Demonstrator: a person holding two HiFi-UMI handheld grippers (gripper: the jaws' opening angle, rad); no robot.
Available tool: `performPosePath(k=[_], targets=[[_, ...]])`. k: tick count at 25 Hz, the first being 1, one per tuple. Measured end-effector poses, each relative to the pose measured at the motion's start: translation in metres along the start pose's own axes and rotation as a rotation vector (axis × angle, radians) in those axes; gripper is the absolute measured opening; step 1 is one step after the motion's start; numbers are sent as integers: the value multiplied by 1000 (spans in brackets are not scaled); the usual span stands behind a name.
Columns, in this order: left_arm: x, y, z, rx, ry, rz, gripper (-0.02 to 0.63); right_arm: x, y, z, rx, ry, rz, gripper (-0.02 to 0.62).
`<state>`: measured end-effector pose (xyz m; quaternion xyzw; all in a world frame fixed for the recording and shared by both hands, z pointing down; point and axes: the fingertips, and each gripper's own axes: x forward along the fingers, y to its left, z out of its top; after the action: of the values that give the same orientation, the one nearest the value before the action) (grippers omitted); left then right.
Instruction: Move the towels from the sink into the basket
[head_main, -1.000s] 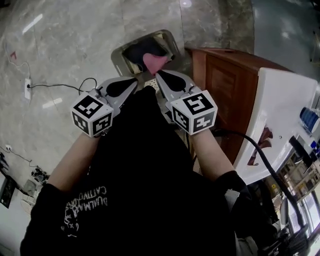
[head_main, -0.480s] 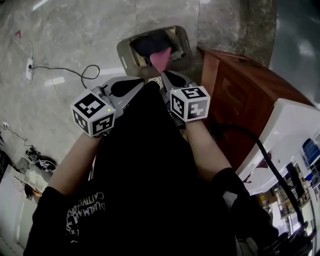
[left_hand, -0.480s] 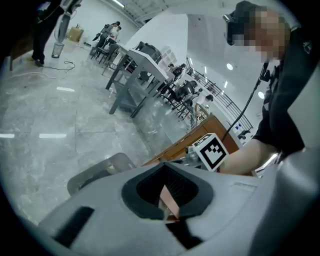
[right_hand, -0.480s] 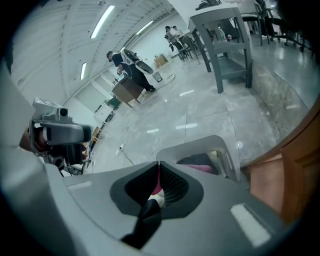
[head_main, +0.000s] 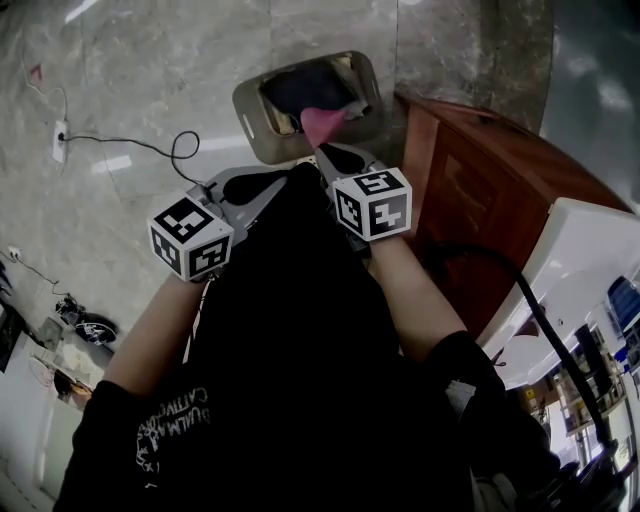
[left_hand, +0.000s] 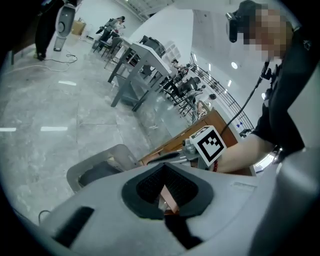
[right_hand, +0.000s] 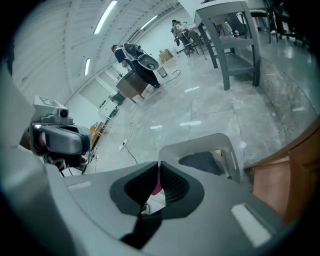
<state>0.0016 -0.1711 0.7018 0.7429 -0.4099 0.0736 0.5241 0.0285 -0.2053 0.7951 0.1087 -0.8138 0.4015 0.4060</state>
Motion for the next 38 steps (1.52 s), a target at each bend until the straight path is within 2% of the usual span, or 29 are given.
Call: performPosePath(k=[6, 11, 14, 19, 22, 25, 29, 33, 36, 38], targets=[[-23, 3, -6, 14, -11, 0, 0, -3, 11, -5, 35, -36, -30, 27], [-53, 3, -17, 62, -30, -44, 0, -13, 38, -5, 41, -114, -118, 5], [-82, 2, -21, 91, -41, -67, 0, -26, 64, 1, 75, -204, -175, 5], [-159, -5, -12, 142, -72, -84, 0, -61, 114, 25, 120, -403, -293, 5], [-204, -15, 0, 171, -116, -84, 0, -88, 154, 46, 129, -519, -314, 5], [-243, -46, 26, 205, -213, -121, 0, -125, 199, 68, 84, -608, -330, 5], [-297, -103, 75, 317, -348, -205, 0, -191, 265, 112, -11, -752, -337, 5], [-355, -170, 129, 449, -474, -296, 0, -273, 335, 159, -163, -913, -342, 5], [-403, -217, 149, 548, -557, -348, 0, -327, 396, 173, -284, -1007, -353, 5], [-430, -246, 154, 578, -602, -393, 0, -354, 435, 174, -355, -1054, -347, 5]])
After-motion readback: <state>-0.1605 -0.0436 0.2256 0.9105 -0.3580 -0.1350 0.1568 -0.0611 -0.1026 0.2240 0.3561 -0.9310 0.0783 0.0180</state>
